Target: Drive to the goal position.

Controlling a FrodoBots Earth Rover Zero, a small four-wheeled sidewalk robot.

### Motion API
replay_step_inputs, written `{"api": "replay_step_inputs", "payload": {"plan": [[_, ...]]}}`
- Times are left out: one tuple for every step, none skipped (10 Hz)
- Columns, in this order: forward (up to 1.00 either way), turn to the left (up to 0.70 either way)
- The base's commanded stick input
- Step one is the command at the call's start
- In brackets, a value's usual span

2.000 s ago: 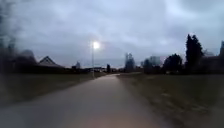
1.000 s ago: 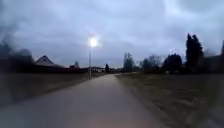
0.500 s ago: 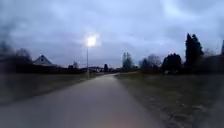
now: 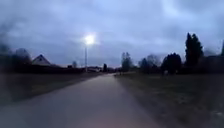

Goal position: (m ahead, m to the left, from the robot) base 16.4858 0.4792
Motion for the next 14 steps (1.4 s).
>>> {"api": "replay_step_inputs", "payload": {"plan": [[1.00,0.40],[1.00,0.42],[1.00,0.42],[1.00,0.04],[1.00,0.04],[1.00,0.04],[1.00,0.04],[1.00,0.04],[1.00,0.04],[1.00,0.04],[1.00,0.04],[1.00,0.04],[1.00,0.04],[1.00,0.04]]}}
